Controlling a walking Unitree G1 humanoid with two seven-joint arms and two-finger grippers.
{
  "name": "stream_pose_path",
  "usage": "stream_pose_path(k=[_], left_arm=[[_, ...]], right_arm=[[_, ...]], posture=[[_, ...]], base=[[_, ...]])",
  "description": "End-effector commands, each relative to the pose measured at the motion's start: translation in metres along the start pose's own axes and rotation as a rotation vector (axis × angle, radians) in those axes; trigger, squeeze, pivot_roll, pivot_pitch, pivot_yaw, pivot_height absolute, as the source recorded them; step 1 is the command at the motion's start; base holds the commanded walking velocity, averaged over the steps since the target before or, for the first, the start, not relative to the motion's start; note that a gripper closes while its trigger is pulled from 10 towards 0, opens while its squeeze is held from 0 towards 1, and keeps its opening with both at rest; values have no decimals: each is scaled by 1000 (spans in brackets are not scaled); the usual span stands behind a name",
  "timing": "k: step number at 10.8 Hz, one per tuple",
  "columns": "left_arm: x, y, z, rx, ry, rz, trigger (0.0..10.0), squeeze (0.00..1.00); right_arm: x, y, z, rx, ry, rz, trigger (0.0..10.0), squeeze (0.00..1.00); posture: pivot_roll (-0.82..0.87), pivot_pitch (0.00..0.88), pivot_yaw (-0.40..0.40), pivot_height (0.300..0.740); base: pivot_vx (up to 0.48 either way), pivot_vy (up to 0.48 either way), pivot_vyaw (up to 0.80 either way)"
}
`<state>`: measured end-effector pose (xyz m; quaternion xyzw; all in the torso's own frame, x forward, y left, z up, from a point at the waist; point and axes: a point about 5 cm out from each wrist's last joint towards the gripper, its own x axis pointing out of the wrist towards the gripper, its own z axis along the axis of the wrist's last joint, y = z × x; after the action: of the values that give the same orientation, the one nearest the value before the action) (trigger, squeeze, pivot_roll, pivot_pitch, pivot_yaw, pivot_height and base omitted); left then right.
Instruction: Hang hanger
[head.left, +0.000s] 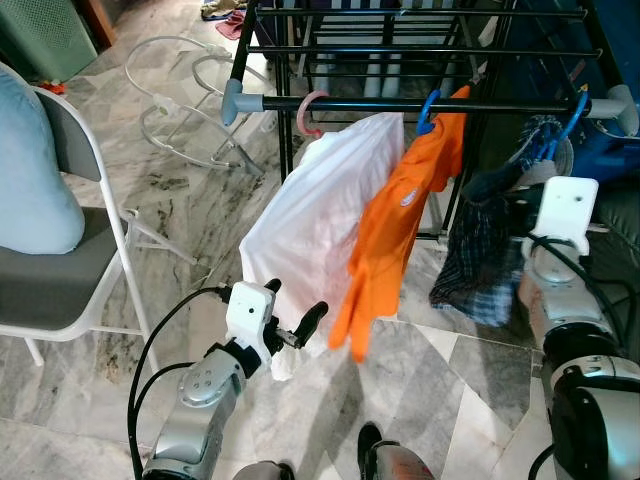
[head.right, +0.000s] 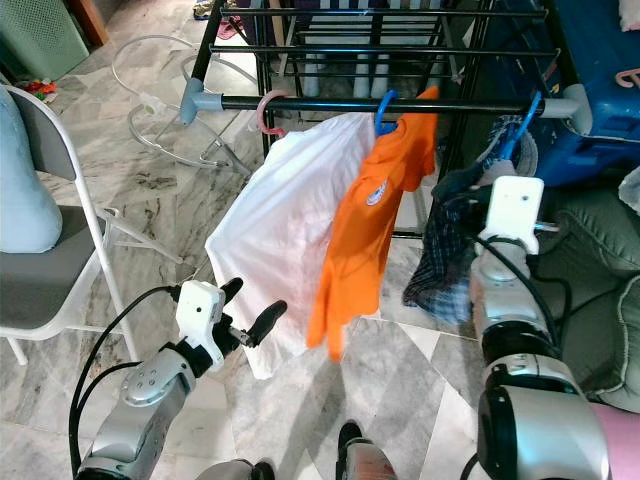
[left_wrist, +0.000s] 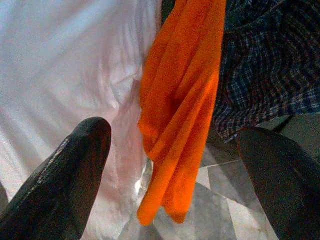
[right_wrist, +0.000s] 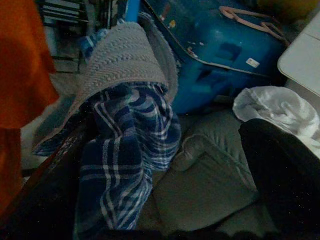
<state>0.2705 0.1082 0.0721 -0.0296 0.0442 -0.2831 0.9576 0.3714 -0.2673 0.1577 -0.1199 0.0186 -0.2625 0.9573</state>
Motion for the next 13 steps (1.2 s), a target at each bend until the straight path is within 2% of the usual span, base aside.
stream_pose_path(k=[1,3,5,6,9,11,12,13], left_arm=[[-5,2,-5,-5,21,19,10000,0],[-7,3,-6,-5,23,27,10000,0],[-7,3,-6,-1,27,19,10000,0],[-6,4,-5,1,28,16,10000,0],[-7,3,-5,3,33,16,10000,0],[-8,3,-5,4,33,20,10000,0],[-9,5,-6,4,36,30,10000,0],[-10,6,-6,5,41,28,10000,0]], right_arm=[[0,-4,-8,1,40,-14,10000,0],[-2,4,-8,15,35,42,10000,0],[-2,25,0,43,56,175,10000,0],[-1,29,2,61,73,213,10000,0],[2,27,6,60,93,201,10000,0],[1,17,-6,42,126,136,10000,0],[1,-5,-17,30,114,37,10000,0],[1,-14,-19,9,94,-4,10000,0]], posture=[[-5,225,56,740],[0,225,55,740],[-2,228,60,740],[2,227,64,740],[16,221,61,740],[22,220,57,740],[19,223,61,740],[11,224,69,740]], base=[[0,0,0],[0,0,0],[0,0,0],[0,0,0],[0,0,0],[0,0,0],[0,0,0],[0,0,0]])
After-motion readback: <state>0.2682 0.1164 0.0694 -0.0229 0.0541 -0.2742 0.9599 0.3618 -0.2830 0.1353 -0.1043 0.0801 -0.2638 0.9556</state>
